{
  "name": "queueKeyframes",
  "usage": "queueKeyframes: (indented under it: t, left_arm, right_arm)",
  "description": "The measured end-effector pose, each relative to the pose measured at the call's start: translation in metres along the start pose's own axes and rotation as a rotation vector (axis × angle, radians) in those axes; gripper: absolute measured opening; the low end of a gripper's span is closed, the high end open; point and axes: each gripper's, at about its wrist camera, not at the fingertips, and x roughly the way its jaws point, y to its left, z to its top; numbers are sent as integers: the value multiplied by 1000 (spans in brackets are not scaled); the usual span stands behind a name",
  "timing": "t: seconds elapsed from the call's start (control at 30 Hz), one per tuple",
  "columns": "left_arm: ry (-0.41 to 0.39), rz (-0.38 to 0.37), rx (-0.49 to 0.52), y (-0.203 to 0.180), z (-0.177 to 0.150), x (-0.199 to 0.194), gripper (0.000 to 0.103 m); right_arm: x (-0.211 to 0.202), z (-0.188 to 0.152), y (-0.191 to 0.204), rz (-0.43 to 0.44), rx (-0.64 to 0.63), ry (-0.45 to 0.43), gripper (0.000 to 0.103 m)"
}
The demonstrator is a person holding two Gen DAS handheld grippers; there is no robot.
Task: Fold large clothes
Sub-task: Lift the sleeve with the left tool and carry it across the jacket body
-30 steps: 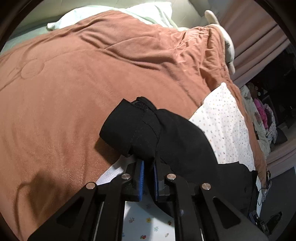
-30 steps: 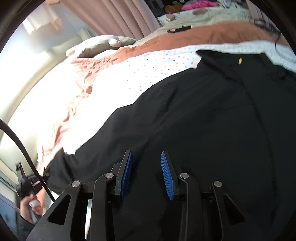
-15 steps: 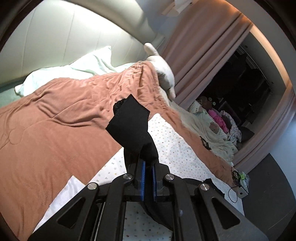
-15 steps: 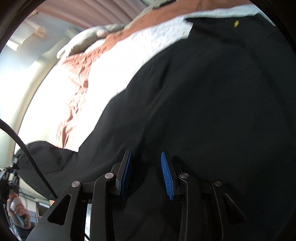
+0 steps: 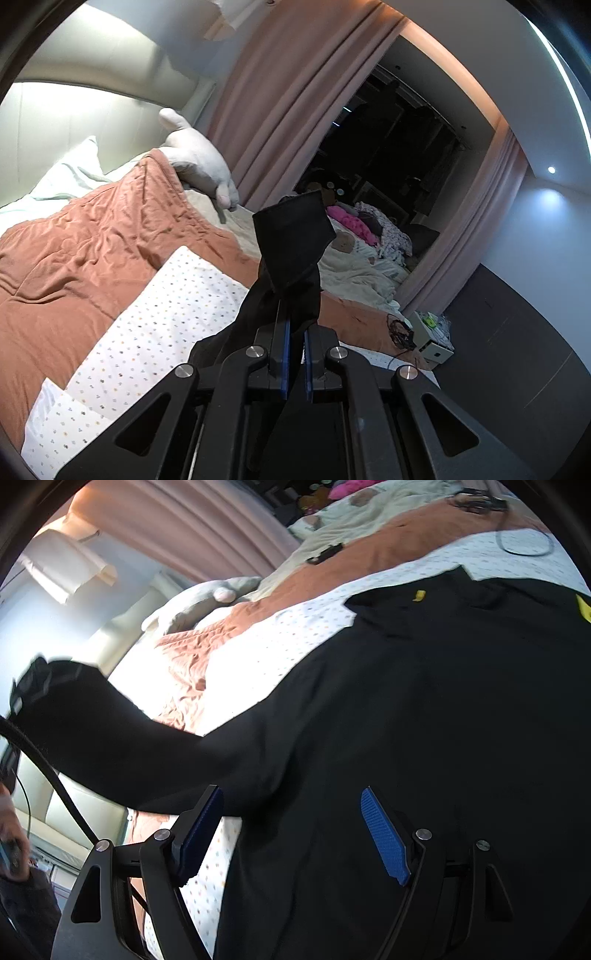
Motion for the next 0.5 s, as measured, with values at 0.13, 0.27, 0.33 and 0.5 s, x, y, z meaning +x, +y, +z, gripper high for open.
queueKeyframes:
  t: [0.13, 0.27, 0.33, 0.5]
  left_arm:
    - [29, -51, 54, -48, -4, 16, 8]
    - [67, -91, 99, -93, -16, 35, 8]
    - [88, -107, 119, -116, -24, 45, 8]
    - [154, -156, 163, -162, -49, 77, 8]
  right_arm:
    - [-37, -15, -18, -9, 27, -34, 75]
    - [-66, -16, -28, -28, 53, -77, 75]
    - [-74, -11, -34, -33, 65, -101, 75]
    - [-97, -12, -53, -17, 132, -146, 75]
